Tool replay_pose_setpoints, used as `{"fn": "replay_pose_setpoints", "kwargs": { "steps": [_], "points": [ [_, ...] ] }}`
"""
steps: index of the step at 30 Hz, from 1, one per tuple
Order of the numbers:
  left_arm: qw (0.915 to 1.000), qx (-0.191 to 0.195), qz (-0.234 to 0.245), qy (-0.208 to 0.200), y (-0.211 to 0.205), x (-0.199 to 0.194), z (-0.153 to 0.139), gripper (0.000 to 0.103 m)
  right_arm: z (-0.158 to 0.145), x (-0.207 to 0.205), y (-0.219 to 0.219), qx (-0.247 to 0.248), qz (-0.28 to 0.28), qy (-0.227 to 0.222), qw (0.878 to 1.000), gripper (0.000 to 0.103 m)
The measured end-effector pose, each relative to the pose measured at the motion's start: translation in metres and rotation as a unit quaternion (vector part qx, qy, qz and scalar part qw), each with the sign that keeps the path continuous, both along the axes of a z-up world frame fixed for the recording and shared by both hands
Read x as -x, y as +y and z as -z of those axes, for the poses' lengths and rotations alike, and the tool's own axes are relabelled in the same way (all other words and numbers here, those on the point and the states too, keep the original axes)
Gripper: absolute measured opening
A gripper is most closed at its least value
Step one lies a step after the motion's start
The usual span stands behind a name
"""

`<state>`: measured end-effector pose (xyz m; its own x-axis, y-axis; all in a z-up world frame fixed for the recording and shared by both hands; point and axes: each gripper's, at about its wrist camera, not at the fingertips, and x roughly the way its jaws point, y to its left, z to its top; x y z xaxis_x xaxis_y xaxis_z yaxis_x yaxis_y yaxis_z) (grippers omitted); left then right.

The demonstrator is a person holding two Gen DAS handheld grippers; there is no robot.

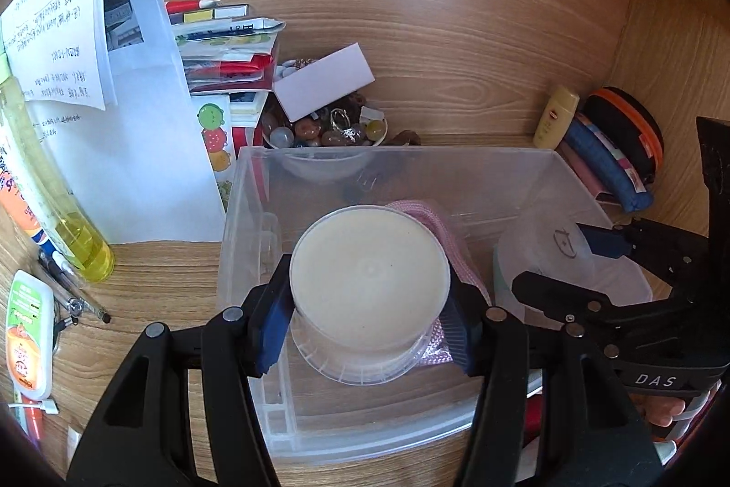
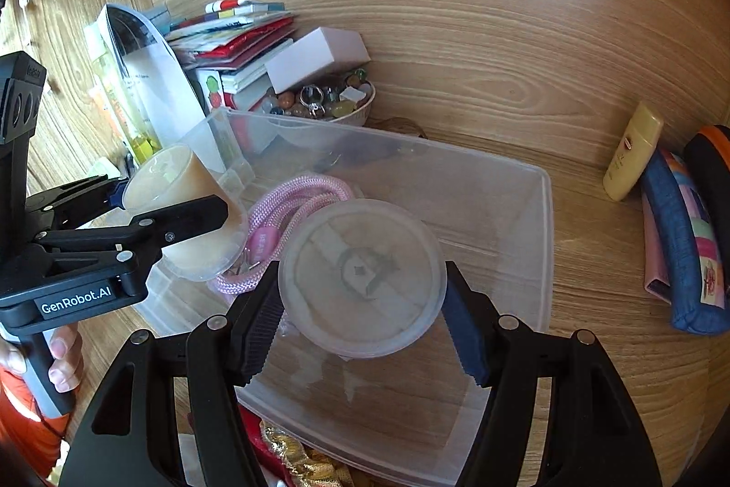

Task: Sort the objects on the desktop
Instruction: 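Carry the white container and lid into the clear box and release both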

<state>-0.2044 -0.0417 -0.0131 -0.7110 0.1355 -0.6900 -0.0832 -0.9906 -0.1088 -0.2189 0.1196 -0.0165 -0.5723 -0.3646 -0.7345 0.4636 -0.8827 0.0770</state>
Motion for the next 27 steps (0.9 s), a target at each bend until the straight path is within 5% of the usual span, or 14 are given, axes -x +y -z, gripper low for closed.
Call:
{"fn": "replay_pose_setpoints", "kwargs": {
  "steps": [22, 27],
  "points": [
    [0.9999, 0.010, -0.006, 0.007, -0.0031, -0.0016, 0.0006, 0.058, 0.0043, 0.0019, -0.0036, -0.025, 0.008, 0.012, 1.000, 0.064],
    [0.9998, 0.010, -0.006, 0.014, -0.0040, -0.0073, -0.0054, 0.060, -0.0023, -0.0048, -0.0036, -0.021, 0.005, 0.021, 1.000, 0.071]
  ]
}}
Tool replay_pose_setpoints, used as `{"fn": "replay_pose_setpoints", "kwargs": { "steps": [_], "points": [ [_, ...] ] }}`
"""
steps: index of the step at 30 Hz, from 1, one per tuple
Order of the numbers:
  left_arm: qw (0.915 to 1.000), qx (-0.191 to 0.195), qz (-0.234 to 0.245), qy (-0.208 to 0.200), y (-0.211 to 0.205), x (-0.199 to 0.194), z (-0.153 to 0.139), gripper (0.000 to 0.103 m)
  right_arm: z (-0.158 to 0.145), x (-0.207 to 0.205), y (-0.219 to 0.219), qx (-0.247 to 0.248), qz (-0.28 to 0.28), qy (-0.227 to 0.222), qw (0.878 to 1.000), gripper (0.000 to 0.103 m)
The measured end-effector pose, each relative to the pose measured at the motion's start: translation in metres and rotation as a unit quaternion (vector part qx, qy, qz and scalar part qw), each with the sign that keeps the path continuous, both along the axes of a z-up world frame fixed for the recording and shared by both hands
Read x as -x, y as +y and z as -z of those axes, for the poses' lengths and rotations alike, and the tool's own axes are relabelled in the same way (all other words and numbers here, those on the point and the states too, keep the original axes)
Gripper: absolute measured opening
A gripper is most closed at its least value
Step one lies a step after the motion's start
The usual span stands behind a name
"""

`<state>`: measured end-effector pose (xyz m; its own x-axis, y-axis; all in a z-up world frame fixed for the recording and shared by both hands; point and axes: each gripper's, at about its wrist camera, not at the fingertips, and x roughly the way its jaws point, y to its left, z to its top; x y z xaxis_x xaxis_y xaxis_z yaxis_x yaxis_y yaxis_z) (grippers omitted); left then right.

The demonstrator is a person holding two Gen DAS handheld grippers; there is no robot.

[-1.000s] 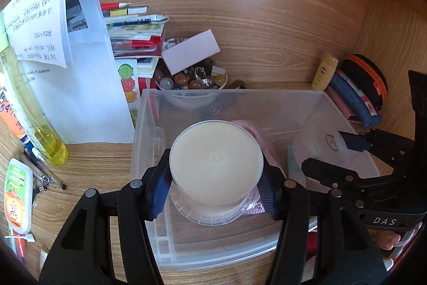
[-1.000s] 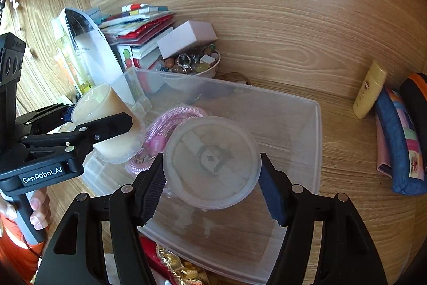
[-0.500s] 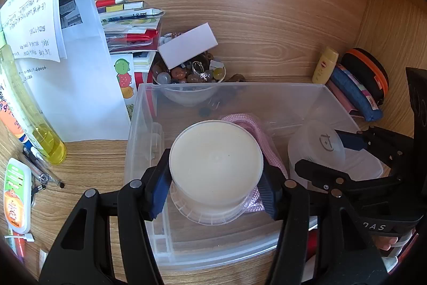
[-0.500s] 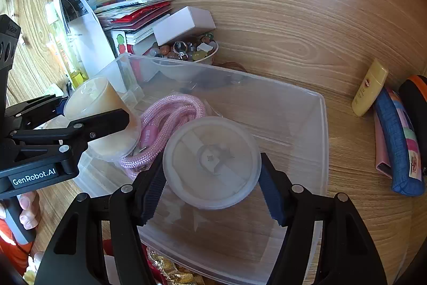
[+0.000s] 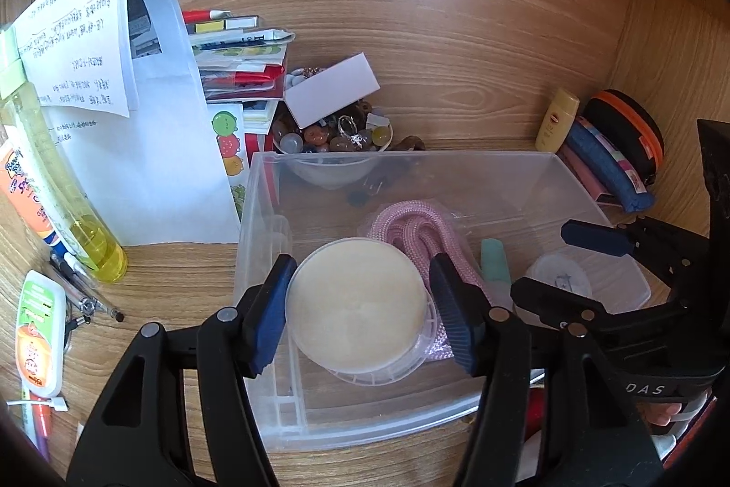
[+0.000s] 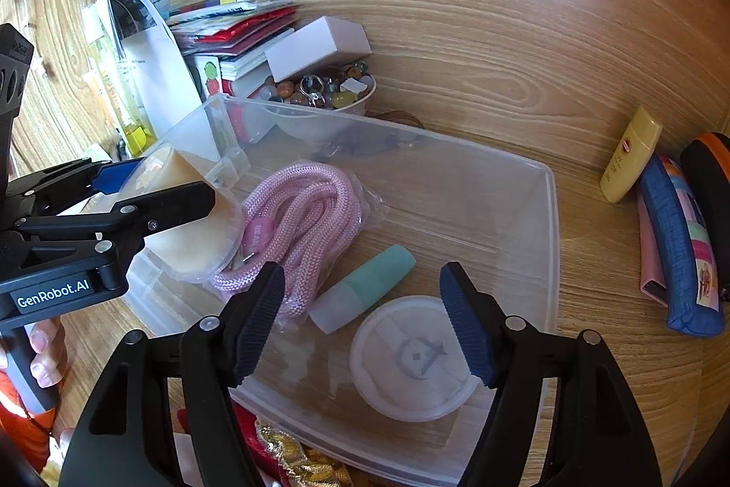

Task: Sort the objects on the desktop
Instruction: 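Carry the white container and lid into the clear box and release both, then grasp the pink round case with the left gripper while the right grasps the small brush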

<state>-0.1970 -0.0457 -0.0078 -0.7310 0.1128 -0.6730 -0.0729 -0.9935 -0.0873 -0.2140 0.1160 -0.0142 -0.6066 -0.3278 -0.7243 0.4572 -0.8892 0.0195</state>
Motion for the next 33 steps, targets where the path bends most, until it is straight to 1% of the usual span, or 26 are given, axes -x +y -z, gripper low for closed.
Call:
{"fn": "replay_pose_setpoints", "kwargs": {
  "steps": [2, 6, 8, 10, 12, 13, 14, 16, 19, 23, 27, 31, 33],
  "points": [
    [0.9999, 0.003, -0.001, 0.010, 0.000, -0.006, -0.006, 0.064, -0.005, -0.004, 0.001, 0.001, -0.001, 0.008, 1.000, 0.073],
    [0.9993, 0.009, 0.008, 0.036, 0.003, -0.024, -0.022, 0.069, -0.018, -0.013, 0.003, 0.004, 0.005, 0.024, 1.000, 0.077],
    [0.9984, 0.018, 0.009, 0.053, 0.007, -0.034, -0.030, 0.078, -0.025, -0.019, 0.006, 0.011, 0.008, 0.028, 1.000, 0.078],
    [0.9975, 0.023, 0.011, 0.066, 0.010, -0.044, -0.037, 0.080, -0.031, -0.025, 0.010, 0.017, 0.013, 0.034, 0.999, 0.082],
    [0.9967, 0.027, 0.014, 0.075, 0.013, -0.052, -0.043, 0.084, -0.038, -0.033, 0.014, 0.020, 0.017, 0.041, 0.999, 0.083],
    [0.9963, 0.028, 0.013, 0.080, 0.013, -0.056, -0.045, 0.090, -0.041, -0.037, 0.017, 0.021, 0.019, 0.045, 0.999, 0.084],
    [0.9958, 0.029, 0.013, 0.085, 0.014, -0.060, -0.047, 0.093, -0.045, -0.043, 0.020, 0.022, 0.021, 0.049, 0.998, 0.084],
    [0.9952, 0.031, 0.011, 0.093, 0.015, -0.068, -0.050, 0.094, -0.049, -0.053, 0.026, 0.024, 0.027, 0.056, 0.998, 0.090],
    [0.9954, 0.023, 0.011, 0.093, 0.012, -0.080, -0.052, 0.094, -0.053, -0.067, 0.036, 0.024, 0.035, 0.069, 0.997, 0.093],
    [0.9962, 0.013, 0.009, 0.086, 0.006, -0.093, -0.050, 0.096, -0.054, -0.087, 0.053, 0.015, 0.054, 0.084, 0.995, 0.094],
    [0.9973, 0.010, 0.002, 0.073, 0.002, -0.107, -0.042, 0.096, -0.050, -0.105, 0.068, 0.007, 0.073, 0.091, 0.993, 0.097],
    [0.9983, 0.006, -0.004, 0.058, -0.002, -0.122, -0.032, 0.096, -0.039, -0.120, 0.080, -0.002, 0.095, 0.087, 0.992, 0.097],
    [0.9987, -0.001, -0.007, 0.051, -0.004, -0.131, -0.027, 0.096, -0.033, -0.126, 0.086, -0.004, 0.103, 0.082, 0.991, 0.097]
  ]
}}
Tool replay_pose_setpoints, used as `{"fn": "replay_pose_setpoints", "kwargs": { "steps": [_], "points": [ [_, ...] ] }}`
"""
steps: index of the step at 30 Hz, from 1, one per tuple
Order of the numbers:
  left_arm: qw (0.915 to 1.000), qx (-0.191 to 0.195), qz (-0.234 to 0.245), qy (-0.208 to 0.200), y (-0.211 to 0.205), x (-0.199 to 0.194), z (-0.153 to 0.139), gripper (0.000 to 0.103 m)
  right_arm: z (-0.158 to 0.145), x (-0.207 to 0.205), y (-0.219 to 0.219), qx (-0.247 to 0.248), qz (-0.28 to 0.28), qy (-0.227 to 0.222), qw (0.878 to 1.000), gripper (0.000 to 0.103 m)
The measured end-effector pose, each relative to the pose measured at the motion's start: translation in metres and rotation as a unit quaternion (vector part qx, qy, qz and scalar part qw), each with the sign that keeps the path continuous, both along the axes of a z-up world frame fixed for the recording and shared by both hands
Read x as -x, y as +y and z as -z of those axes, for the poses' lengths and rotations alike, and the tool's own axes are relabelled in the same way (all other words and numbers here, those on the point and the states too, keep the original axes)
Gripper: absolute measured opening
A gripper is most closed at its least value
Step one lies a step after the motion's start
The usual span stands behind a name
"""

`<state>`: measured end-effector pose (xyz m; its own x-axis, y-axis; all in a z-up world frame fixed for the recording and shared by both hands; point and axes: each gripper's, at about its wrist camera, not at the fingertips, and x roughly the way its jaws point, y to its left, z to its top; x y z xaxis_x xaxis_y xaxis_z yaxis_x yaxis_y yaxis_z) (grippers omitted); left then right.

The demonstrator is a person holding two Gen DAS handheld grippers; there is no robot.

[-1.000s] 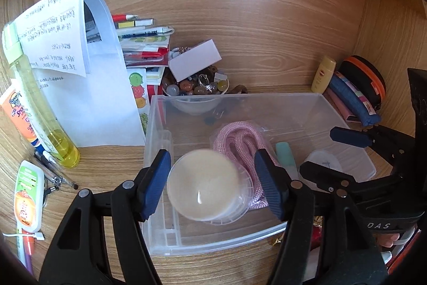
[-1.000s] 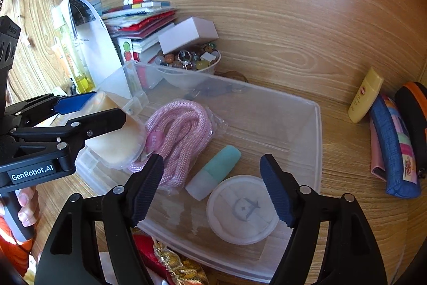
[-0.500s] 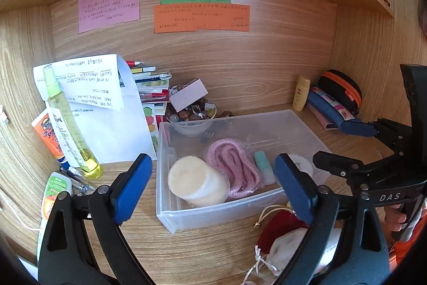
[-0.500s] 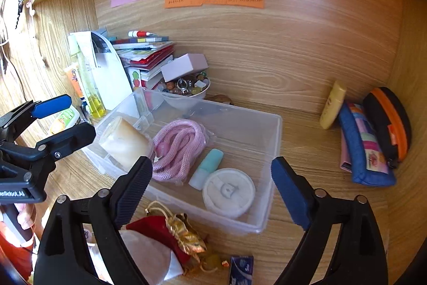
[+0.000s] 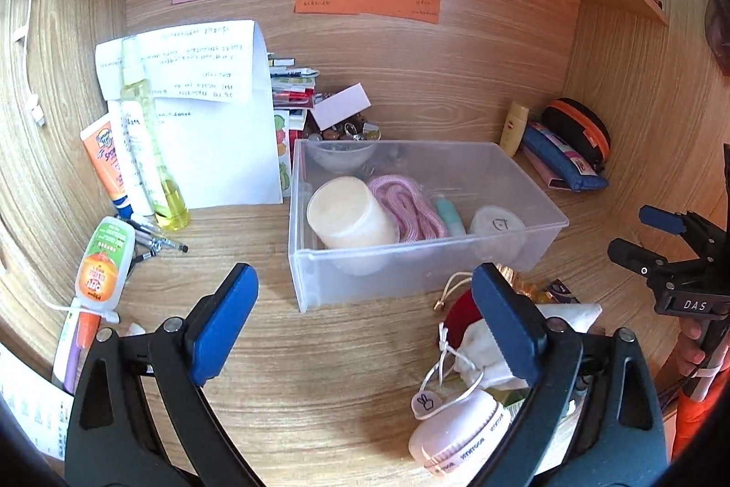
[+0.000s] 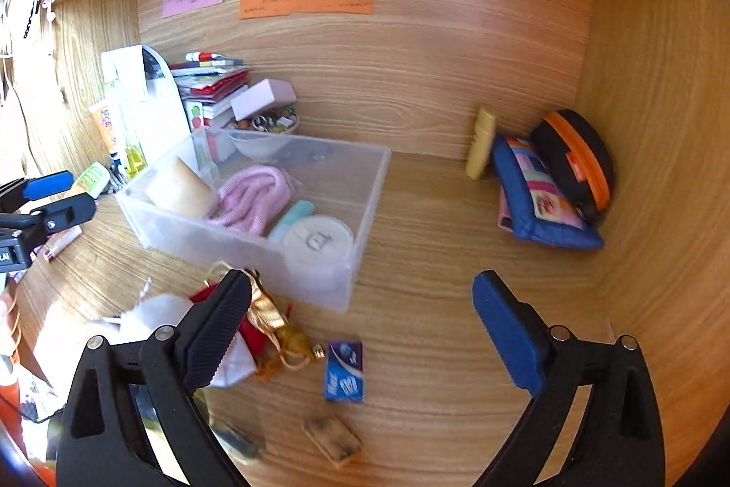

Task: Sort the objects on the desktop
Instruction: 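Grasp the pink round case with the left gripper while the right grasps the small brush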

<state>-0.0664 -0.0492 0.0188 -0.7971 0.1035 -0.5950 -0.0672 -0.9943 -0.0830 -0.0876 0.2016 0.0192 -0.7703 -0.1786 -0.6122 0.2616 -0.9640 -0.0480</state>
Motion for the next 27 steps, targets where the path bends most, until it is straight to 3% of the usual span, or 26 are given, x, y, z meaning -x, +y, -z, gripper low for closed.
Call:
{"fn": "replay_pose_setpoints", "kwargs": {
  "steps": [11, 27],
  "points": [
    [0.9991, -0.019, 0.011, -0.038, 0.017, -0.033, 0.026, 0.096, 0.039, -0.023, 0.014, 0.011, 0.013, -0.039, 0.999, 0.097],
    [0.9952, -0.024, 0.002, -0.094, 0.034, -0.033, 0.073, 0.096, 0.068, -0.041, 0.015, 0.035, -0.007, -0.075, 0.997, 0.095]
  ]
}}
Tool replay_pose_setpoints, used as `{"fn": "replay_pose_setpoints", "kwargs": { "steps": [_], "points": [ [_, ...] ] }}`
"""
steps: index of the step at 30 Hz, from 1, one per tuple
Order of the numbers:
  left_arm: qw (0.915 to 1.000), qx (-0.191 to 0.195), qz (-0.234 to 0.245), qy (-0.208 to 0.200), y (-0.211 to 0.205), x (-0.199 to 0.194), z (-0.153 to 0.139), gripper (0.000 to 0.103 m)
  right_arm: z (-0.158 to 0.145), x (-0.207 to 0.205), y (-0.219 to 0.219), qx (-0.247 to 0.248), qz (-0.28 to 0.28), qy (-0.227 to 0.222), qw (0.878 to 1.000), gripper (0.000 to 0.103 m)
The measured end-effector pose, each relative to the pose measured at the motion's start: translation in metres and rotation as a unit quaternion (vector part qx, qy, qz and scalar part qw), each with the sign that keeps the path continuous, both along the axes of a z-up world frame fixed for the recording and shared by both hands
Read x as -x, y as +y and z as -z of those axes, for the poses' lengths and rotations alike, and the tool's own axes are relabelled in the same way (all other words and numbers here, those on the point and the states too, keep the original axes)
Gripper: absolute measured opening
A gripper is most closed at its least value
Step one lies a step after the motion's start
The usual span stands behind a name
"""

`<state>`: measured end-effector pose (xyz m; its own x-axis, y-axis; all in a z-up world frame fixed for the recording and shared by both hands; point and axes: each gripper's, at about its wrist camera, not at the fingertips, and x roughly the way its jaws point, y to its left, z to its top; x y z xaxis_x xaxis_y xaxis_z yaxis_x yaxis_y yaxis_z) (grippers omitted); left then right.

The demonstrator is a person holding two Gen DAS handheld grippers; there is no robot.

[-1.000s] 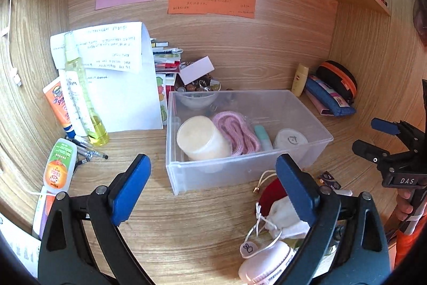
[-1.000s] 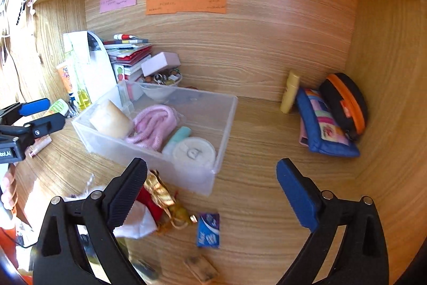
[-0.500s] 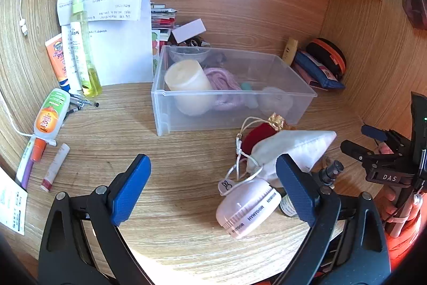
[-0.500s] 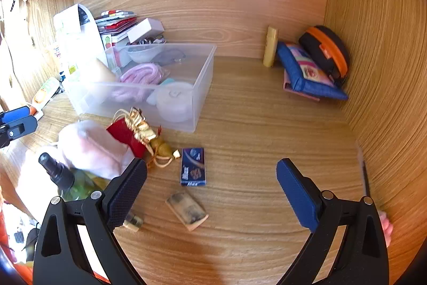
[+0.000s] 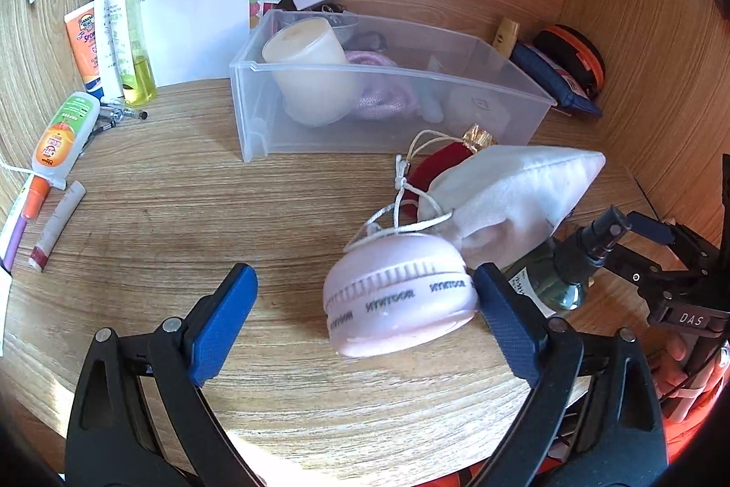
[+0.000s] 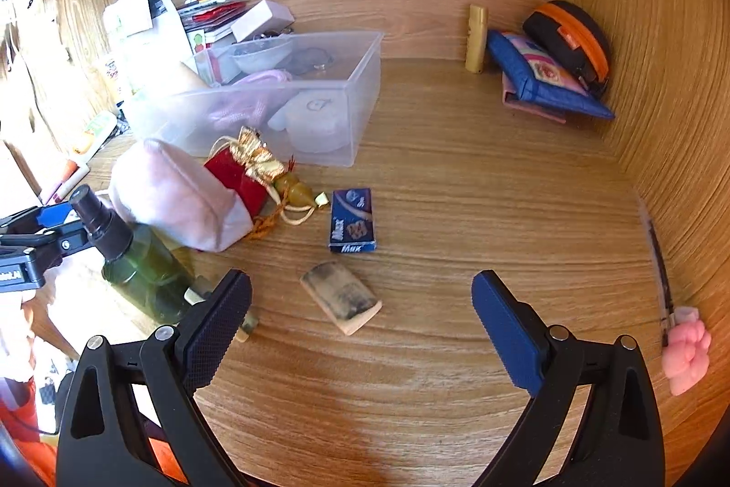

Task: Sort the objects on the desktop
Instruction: 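Grasp the pink round case with the left gripper while the right grasps the small brush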

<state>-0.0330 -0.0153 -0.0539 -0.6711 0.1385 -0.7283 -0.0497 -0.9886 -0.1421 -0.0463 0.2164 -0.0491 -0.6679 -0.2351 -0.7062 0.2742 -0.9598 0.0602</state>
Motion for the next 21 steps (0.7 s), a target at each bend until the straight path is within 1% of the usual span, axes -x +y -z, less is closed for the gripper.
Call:
{"fn": "replay_pose_setpoints", "kwargs": {
  "steps": [2, 4, 6, 8, 11, 13, 14, 16, 18, 19, 20, 21],
  "points": [
    [1.0000, 0.002, -0.001, -0.006, -0.002, 0.000, 0.004, 0.096, 0.002, 0.001, -0.002, -0.003, 0.000, -0.002, 1.000, 0.095],
    [0.9999, -0.004, -0.004, -0.011, -0.005, -0.001, 0.007, 0.096, 0.004, 0.003, -0.003, -0.005, 0.001, -0.006, 1.000, 0.087],
    [0.9998, -0.009, -0.006, -0.017, -0.006, 0.000, 0.010, 0.096, 0.007, 0.004, -0.003, -0.007, 0.000, -0.012, 1.000, 0.084],
    [0.9997, -0.011, -0.007, -0.021, -0.007, 0.002, 0.012, 0.096, 0.010, 0.006, -0.003, -0.009, 0.001, -0.017, 1.000, 0.083],
    [0.9996, -0.016, -0.005, -0.022, -0.004, 0.006, 0.014, 0.096, 0.015, 0.009, -0.003, -0.010, -0.001, -0.025, 1.000, 0.079],
    [0.9998, -0.013, -0.007, -0.017, -0.003, 0.007, 0.014, 0.096, 0.016, 0.009, -0.003, -0.014, 0.000, -0.023, 1.000, 0.072],
    [0.9998, -0.009, -0.010, -0.013, -0.002, 0.008, 0.014, 0.096, 0.017, 0.009, -0.003, -0.018, -0.001, -0.023, 1.000, 0.071],
    [0.9999, -0.004, -0.015, -0.008, -0.002, 0.008, 0.014, 0.095, 0.017, 0.009, -0.004, -0.024, -0.003, -0.019, 1.000, 0.060],
    [0.9998, 0.000, -0.019, -0.004, -0.003, 0.008, 0.014, 0.084, 0.017, 0.008, -0.006, -0.032, -0.009, -0.014, 0.999, 0.055],
    [0.9998, 0.003, -0.021, -0.006, -0.004, 0.008, 0.015, 0.073, 0.017, 0.007, -0.007, -0.032, -0.012, -0.012, 0.999, 0.048],
    [0.9997, 0.003, -0.022, -0.007, -0.005, 0.009, 0.016, 0.066, 0.017, 0.005, -0.009, -0.033, -0.016, -0.010, 0.999, 0.044],
    [0.9997, 0.002, -0.023, -0.004, -0.006, 0.008, 0.016, 0.064, 0.016, 0.005, -0.010, -0.036, -0.018, -0.009, 0.999, 0.033]
  ]
}}
